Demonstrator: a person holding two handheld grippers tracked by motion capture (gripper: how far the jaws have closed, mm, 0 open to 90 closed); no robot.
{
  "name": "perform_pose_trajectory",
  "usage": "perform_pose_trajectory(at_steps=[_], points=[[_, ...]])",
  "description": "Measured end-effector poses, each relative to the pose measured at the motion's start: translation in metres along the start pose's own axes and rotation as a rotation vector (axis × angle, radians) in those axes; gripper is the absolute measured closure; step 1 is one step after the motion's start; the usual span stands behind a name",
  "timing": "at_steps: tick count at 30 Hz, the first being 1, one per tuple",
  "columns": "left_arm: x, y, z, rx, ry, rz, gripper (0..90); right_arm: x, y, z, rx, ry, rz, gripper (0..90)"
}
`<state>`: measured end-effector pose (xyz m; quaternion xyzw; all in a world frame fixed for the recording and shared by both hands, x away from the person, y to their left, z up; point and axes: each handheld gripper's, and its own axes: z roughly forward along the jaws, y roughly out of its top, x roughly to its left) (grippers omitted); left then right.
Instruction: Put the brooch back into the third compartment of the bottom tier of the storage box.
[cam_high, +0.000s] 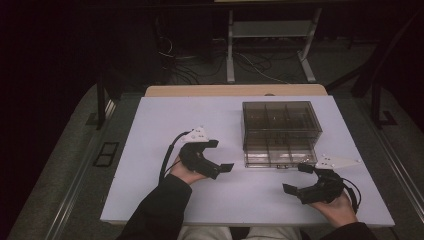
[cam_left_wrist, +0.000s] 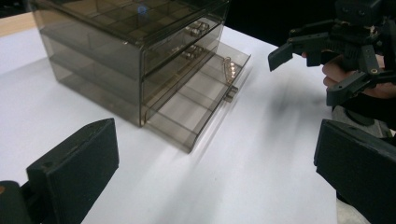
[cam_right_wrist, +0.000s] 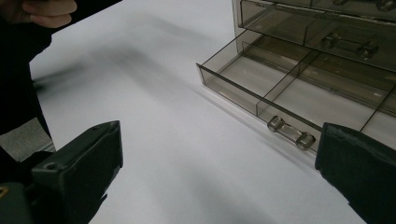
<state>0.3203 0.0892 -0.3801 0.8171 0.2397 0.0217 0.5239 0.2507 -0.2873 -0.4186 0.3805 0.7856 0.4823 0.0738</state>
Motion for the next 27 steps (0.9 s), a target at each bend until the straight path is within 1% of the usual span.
perform_pose_trajectory(at_steps=[4, 6, 10, 15, 19, 21, 23, 27], points=[[0.001, -0.010, -0.007, -0.011, 0.018, -0.012, 0.0, 0.000, 0.000, 0.000, 0.002, 0.000, 0.001, 0.3], [0.001, -0.015, -0.011, -0.025, 0.027, -0.023, 0.0, 0.000, 0.000, 0.000, 0.002, 0.000, 0.000, 0.3], [0.003, -0.024, -0.018, -0.019, 0.040, -0.033, 0.0, 0.000, 0.000, 0.000, 0.003, -0.001, 0.002, 0.3], [0.003, -0.034, -0.029, -0.036, 0.068, -0.047, 0.0, 0.000, 0.000, 0.000, 0.004, 0.000, -0.002, 0.3], [0.005, -0.044, -0.036, -0.049, 0.091, -0.072, 0.0, 0.000, 0.000, 0.001, 0.005, -0.001, -0.002, 0.3], [0.005, -0.049, -0.039, -0.046, 0.103, -0.073, 0.0, 0.001, 0.000, 0.001, 0.005, 0.000, -0.002, 0.3], [0.006, -0.053, -0.042, -0.055, 0.109, -0.086, 0.0, 0.000, 0.000, 0.001, 0.005, -0.001, -0.002, 0.3], [0.007, -0.064, -0.048, -0.075, 0.131, -0.094, 0.0, 0.000, 0.000, 0.001, 0.006, -0.002, -0.001, 0.3]])
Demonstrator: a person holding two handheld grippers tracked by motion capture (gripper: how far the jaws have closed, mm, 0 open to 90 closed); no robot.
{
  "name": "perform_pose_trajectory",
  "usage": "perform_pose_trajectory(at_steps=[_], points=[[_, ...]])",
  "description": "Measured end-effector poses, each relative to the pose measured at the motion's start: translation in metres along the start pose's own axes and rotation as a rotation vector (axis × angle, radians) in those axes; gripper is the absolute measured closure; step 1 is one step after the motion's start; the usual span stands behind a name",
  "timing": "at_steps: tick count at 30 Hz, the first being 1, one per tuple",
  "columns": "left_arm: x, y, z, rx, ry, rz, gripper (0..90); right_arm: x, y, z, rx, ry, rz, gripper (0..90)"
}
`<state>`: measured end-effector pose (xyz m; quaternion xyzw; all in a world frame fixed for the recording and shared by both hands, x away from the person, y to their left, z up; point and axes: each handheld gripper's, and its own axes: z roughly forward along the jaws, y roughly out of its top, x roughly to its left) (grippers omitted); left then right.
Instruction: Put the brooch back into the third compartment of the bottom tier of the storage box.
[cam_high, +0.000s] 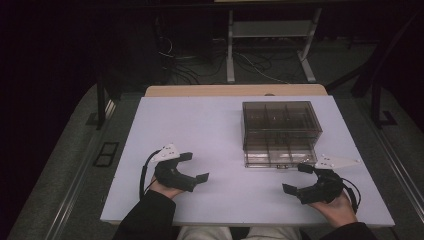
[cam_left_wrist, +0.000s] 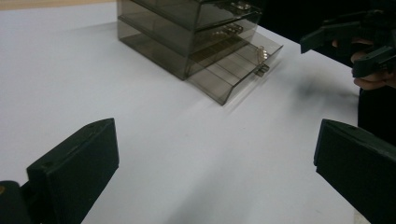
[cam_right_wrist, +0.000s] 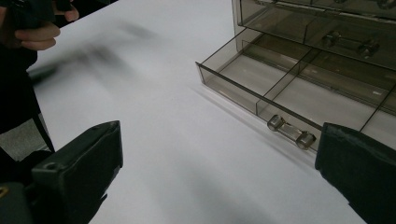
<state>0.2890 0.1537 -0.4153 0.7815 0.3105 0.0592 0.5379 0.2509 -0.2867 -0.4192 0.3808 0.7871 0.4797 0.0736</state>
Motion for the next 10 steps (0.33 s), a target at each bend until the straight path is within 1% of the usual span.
perform_pose_trajectory(at_steps=[3, 5, 10], points=[[0.0003, -0.0060, -0.0026, 0.004, 0.012, -0.006, 0.0, 0.0002, 0.0000, 0.0002, -0.002, -0.001, 0.004, 0.3], [-0.0002, -0.0086, -0.0040, 0.005, 0.019, -0.003, 0.0, 0.0000, 0.0000, 0.0005, 0.000, -0.003, 0.005, 0.2], [-0.0008, -0.0119, -0.0061, -0.002, 0.026, 0.000, 0.0, -0.0002, -0.0002, 0.0008, 0.004, -0.005, 0.005, 0.3]])
